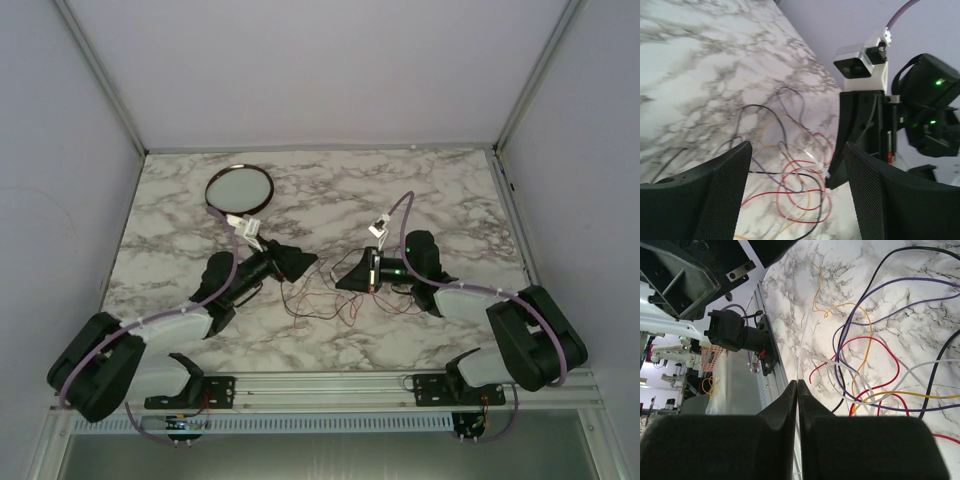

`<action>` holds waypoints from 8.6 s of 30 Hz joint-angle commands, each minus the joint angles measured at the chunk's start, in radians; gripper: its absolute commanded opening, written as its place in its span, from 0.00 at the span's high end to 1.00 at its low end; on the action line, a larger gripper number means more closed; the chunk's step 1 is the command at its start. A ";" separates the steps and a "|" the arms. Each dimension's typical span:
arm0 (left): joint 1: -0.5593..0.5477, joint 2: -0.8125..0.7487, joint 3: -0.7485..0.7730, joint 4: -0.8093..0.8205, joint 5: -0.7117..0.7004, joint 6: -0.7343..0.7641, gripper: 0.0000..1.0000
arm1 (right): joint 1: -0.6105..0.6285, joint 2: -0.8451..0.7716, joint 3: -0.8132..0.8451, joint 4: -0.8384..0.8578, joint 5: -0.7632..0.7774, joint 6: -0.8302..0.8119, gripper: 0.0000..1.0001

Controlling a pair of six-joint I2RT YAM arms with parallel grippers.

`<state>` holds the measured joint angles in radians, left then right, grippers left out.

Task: Zip-tie the wires
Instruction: Tie the cable at the center of the board.

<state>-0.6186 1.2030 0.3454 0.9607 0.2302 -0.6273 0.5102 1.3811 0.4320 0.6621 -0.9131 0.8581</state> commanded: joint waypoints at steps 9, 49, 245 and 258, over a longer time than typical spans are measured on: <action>0.010 0.244 0.078 0.393 0.235 -0.318 0.31 | -0.007 -0.040 0.000 0.055 -0.001 -0.011 1.00; -0.057 0.391 0.128 0.461 0.292 -0.314 0.82 | -0.018 -0.057 -0.004 0.054 0.032 -0.002 1.00; 0.068 0.010 0.247 -0.425 0.055 -0.229 0.08 | 0.366 -0.260 -0.052 -0.209 0.900 -0.334 0.97; -0.112 0.204 0.265 -0.262 0.015 -0.315 0.29 | 0.370 -0.275 -0.049 -0.208 0.912 -0.327 0.97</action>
<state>-0.7071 1.3563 0.5919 0.6018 0.2508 -0.9104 0.8669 1.1263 0.3569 0.4297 -0.0151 0.5240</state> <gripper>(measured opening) 0.726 0.081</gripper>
